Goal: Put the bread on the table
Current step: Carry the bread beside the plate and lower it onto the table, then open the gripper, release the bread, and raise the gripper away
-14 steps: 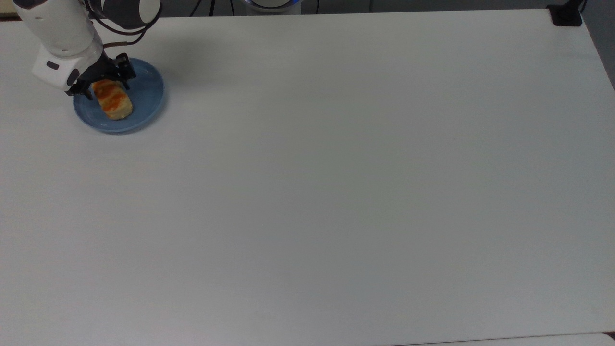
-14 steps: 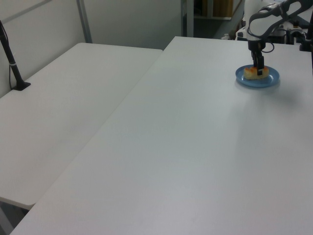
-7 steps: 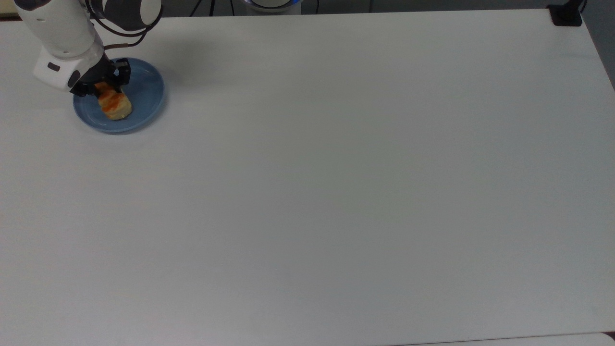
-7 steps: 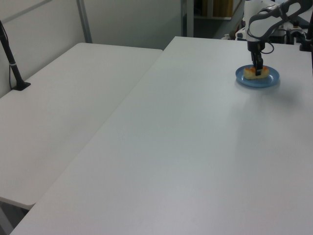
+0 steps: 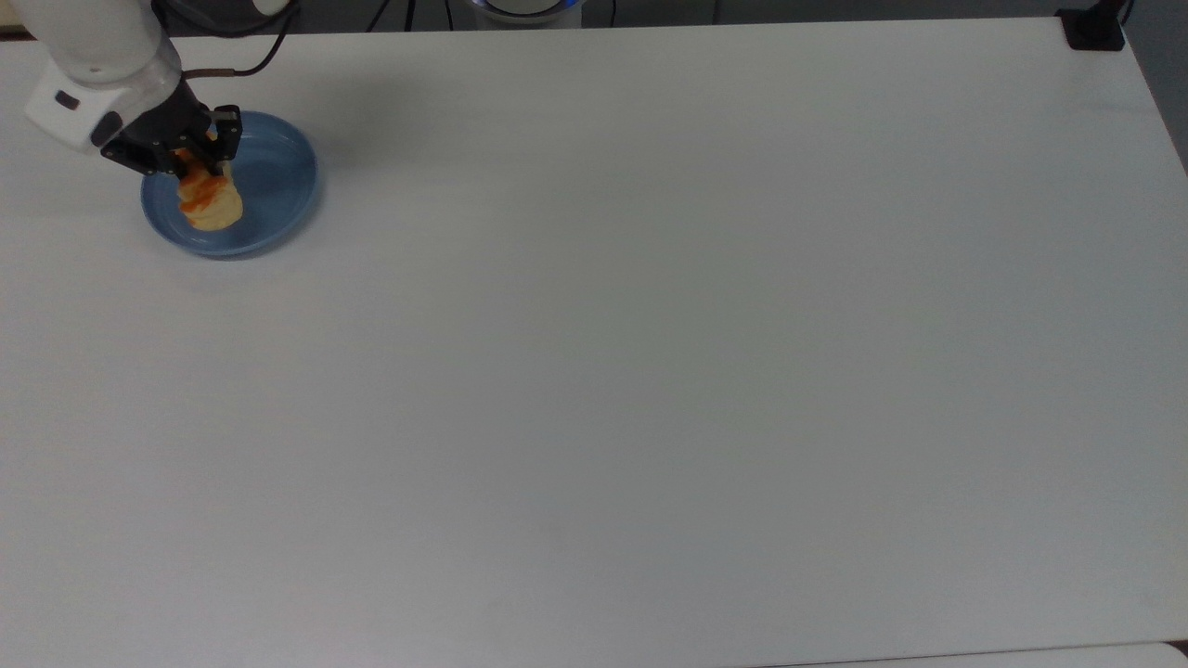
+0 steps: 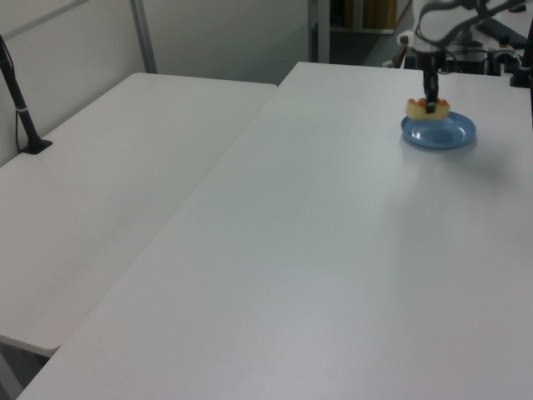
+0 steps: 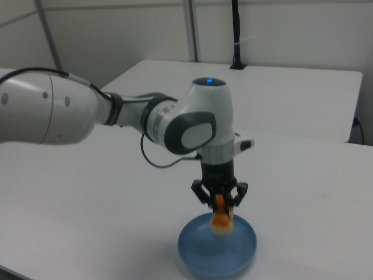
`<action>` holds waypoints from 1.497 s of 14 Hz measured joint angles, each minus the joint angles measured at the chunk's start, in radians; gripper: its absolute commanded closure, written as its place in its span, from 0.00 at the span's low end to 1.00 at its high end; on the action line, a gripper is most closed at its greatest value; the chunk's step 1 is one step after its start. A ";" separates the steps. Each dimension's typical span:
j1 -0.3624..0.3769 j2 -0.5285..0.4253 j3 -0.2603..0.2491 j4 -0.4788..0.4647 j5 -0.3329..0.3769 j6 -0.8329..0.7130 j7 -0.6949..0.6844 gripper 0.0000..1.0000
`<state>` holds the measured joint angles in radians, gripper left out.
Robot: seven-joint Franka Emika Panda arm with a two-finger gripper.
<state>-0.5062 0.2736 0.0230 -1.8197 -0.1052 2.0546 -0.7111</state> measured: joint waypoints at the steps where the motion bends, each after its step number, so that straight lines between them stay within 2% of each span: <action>1: 0.006 0.000 0.000 0.028 0.034 -0.003 0.018 0.70; 4: 0.022 0.013 0.001 0.096 0.082 -0.004 0.091 0.70; 7: 0.087 0.119 0.001 0.218 0.090 0.017 0.275 0.69; 9: 0.110 0.203 0.000 0.260 0.090 0.129 0.365 0.68; 10: 0.113 0.233 0.000 0.266 0.090 0.187 0.391 0.63; 12: 0.114 0.291 -0.003 0.274 0.090 0.270 0.414 0.41; 13: 0.114 0.304 -0.005 0.276 0.089 0.279 0.414 0.01; 17: 0.114 0.316 -0.006 0.290 0.048 0.281 0.415 0.00; 21: 0.128 0.304 -0.002 0.319 0.046 0.281 0.440 0.00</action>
<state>-0.3782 0.5781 0.0206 -1.5009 -0.0593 2.3356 -0.2709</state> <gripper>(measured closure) 0.000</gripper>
